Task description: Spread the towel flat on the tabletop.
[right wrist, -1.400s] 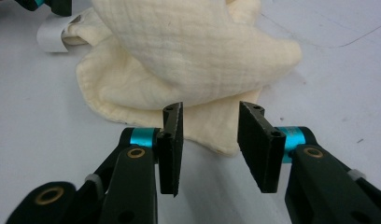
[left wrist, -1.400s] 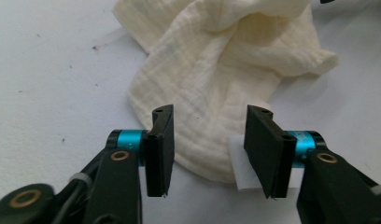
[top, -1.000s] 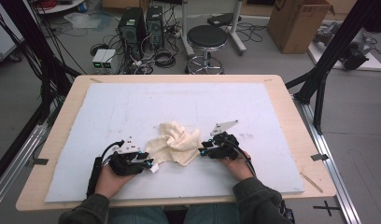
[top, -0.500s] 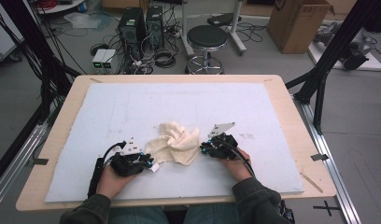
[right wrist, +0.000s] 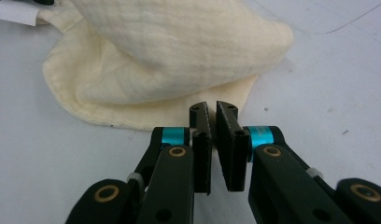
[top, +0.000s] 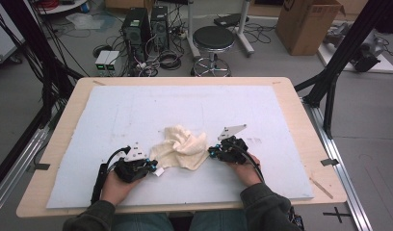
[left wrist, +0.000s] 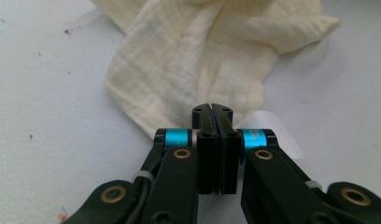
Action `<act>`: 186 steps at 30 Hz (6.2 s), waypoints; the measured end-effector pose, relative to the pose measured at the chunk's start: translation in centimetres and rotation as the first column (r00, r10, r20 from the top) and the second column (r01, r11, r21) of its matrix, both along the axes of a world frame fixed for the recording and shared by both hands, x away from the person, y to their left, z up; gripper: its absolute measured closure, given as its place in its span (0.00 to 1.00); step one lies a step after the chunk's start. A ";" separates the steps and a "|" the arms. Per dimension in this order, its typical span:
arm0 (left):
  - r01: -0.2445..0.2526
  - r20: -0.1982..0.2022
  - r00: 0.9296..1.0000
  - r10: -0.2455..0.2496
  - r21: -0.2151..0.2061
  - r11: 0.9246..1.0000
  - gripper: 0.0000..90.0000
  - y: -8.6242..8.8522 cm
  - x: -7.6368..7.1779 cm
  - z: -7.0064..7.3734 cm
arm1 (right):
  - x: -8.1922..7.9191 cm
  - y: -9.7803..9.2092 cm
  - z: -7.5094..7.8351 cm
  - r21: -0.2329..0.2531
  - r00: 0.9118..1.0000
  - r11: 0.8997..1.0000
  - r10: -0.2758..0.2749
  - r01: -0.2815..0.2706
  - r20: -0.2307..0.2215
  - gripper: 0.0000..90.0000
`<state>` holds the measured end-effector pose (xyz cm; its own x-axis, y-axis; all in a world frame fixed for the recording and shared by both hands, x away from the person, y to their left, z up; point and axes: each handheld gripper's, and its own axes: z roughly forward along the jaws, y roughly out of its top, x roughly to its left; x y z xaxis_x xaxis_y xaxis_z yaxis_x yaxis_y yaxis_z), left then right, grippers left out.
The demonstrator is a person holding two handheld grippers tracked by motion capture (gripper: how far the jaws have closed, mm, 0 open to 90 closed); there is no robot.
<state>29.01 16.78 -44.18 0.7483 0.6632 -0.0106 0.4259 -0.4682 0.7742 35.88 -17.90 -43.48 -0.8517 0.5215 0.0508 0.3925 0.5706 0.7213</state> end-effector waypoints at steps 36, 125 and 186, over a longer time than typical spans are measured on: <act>0.068 0.096 0.994 -0.057 -0.122 0.990 0.98 2.0 -4.7 3.2 | -7.3 -4.4 3.2 0.046 0.997 0.998 0.048 -0.051 0.065 0.94; -0.033 0.058 0.997 0.042 -0.135 0.990 0.95 2.2 1.0 3.5 | -4.3 -4.4 5.9 0.084 0.970 0.994 -0.092 0.075 0.223 0.94; -0.071 -0.066 0.996 0.062 -0.151 0.986 0.60 -0.1 7.4 2.8 | 1.8 -4.2 0.7 -0.047 0.993 0.992 -0.115 0.116 0.011 0.93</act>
